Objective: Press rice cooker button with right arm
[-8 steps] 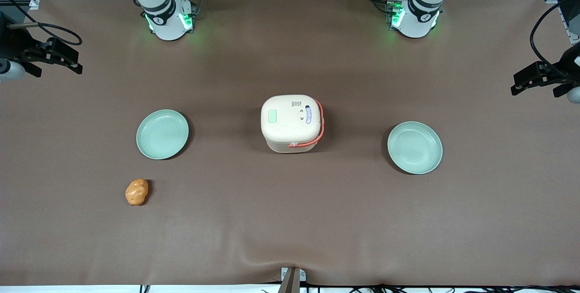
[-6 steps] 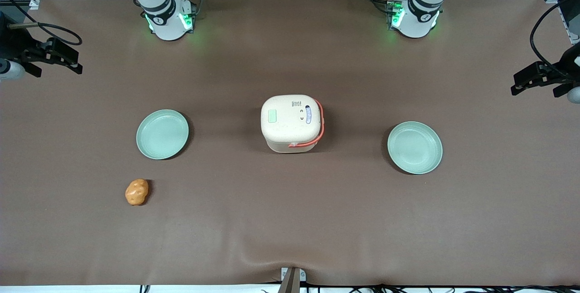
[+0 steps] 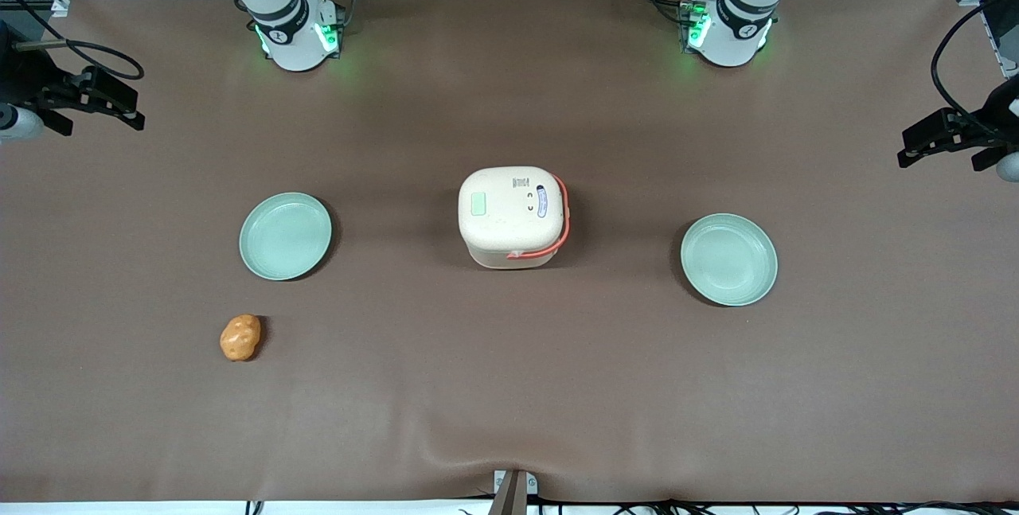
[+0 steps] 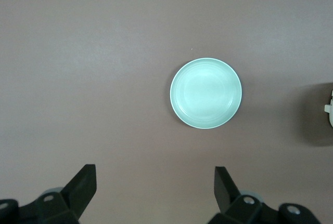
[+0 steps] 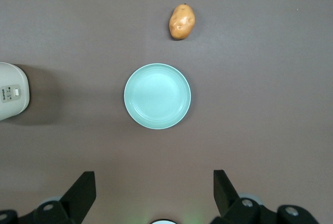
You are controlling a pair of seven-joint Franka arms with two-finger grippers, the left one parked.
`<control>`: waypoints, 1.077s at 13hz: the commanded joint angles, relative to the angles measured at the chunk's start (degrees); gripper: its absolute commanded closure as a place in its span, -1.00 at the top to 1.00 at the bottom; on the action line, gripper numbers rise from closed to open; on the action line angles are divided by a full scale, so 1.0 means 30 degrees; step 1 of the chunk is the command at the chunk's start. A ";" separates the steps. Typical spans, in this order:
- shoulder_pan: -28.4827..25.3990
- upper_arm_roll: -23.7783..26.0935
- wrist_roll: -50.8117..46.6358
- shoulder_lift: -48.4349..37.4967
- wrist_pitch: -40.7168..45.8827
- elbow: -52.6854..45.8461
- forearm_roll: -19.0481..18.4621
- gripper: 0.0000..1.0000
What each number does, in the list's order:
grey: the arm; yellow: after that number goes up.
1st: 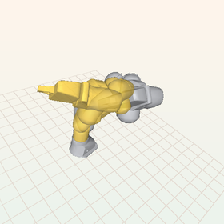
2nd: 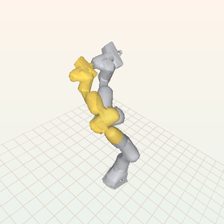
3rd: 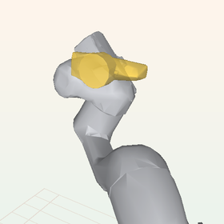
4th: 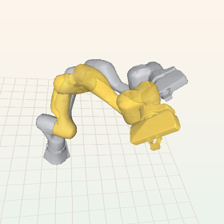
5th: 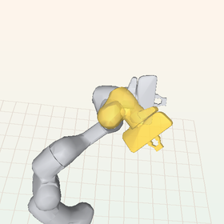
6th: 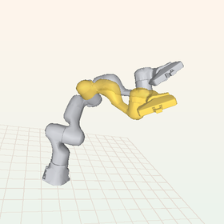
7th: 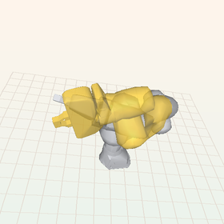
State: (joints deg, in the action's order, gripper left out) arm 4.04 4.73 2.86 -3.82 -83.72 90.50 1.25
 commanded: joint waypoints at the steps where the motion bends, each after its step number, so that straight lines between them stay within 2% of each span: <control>1: -0.0115 -0.0023 -0.0133 0.0160 0.0104 -0.0342 -0.0242 1.00; 7: -0.0553 0.0006 0.0130 0.0276 -0.0129 -0.0460 0.0050 1.00; 13: -0.2602 0.0006 -0.0163 0.0482 -0.0130 -0.1163 0.0022 1.00; 14: -0.3417 0.0007 -0.0221 0.0627 -0.0159 -0.1163 -0.0298 1.00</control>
State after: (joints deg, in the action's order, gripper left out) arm -3.18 4.92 2.82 -3.48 -84.66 88.81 1.31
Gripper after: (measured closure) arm 0.000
